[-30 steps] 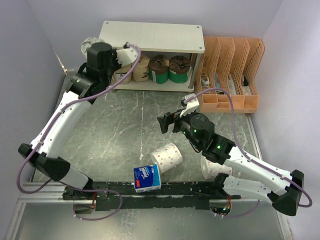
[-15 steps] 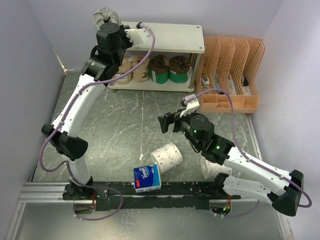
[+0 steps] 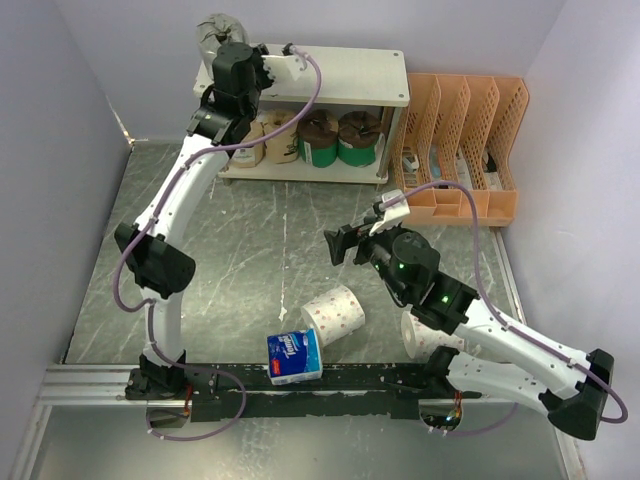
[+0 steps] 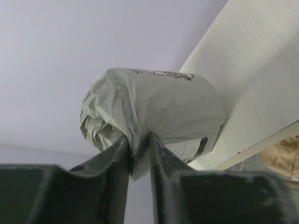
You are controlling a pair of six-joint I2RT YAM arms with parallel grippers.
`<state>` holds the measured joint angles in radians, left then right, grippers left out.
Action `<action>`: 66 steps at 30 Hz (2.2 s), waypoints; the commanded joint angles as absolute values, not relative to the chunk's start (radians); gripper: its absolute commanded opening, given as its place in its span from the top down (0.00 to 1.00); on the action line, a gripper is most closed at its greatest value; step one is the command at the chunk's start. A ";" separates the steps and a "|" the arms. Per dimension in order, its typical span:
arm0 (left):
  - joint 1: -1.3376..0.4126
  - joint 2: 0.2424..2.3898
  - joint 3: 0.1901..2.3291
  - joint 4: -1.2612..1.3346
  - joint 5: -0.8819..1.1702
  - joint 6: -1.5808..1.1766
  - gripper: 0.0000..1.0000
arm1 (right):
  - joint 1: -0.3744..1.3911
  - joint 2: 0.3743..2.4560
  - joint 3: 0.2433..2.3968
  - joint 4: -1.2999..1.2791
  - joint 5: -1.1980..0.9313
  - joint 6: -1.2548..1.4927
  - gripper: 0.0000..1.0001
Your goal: Place and organize the paper towels onto the shelf
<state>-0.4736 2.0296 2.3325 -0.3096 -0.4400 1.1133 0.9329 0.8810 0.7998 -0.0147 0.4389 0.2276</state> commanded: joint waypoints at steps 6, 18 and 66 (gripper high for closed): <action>-0.485 1.984 2.348 -0.183 -0.467 1.121 0.49 | 0.925 0.825 0.789 -0.043 0.457 0.215 0.00; -0.640 1.680 2.184 -0.163 -0.550 0.966 0.00 | 0.922 0.701 0.726 -0.121 0.605 0.298 0.00; -0.612 1.088 0.960 -1.303 0.986 1.515 0.01 | 0.922 0.569 0.776 -0.251 0.831 0.531 0.00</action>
